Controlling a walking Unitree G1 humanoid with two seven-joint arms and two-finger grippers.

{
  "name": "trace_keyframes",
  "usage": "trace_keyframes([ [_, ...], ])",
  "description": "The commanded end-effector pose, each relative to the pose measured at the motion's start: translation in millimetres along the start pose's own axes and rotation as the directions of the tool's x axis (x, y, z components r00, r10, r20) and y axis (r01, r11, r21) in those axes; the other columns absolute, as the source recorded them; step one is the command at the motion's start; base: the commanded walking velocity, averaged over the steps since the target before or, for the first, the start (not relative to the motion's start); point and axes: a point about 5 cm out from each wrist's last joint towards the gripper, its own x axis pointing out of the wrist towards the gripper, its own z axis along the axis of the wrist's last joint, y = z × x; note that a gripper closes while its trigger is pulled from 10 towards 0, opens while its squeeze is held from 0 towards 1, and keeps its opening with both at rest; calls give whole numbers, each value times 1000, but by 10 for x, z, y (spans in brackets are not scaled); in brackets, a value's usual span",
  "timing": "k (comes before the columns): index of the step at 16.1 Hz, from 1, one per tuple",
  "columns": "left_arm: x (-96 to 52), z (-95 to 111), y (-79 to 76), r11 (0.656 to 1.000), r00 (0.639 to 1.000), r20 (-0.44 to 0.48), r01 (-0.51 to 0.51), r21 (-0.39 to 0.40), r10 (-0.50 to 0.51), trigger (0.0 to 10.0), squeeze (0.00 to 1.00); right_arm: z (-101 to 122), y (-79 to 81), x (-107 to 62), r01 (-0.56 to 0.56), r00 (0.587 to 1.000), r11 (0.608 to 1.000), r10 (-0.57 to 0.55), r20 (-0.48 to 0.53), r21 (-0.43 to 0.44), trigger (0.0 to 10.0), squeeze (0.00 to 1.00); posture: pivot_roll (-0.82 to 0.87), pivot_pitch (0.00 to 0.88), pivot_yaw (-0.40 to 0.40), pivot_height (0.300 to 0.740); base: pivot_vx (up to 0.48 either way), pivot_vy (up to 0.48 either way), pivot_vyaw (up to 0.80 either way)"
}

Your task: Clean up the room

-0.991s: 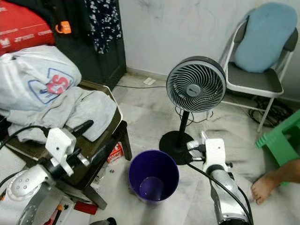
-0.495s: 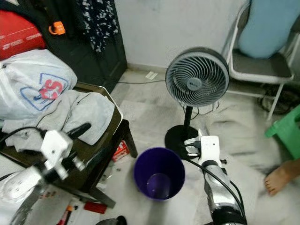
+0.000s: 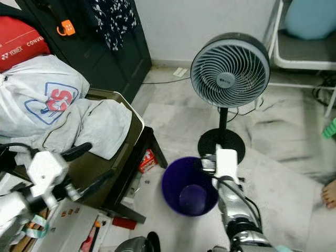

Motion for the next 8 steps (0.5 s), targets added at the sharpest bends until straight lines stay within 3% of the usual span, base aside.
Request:
trace_keyframes([
  [1,-59,21,7,1000,1000,-16,11,-1,-11,10000,0,-24,83,-3,-6,1000,1000,6,-7,19,10000,0,212,230,244,740,0,0,0],
  [4,14,72,61,998,998,-29,55,-4,-55,10000,0,-41,121,-2,-13,1000,1000,13,-15,9,10000,0,218,245,266,740,0,0,0],
  [8,114,71,-11,997,997,-16,79,-23,-80,10000,0,-65,210,-3,-16,999,1000,16,-34,3,10000,0,205,247,282,740,0,0,0],
])
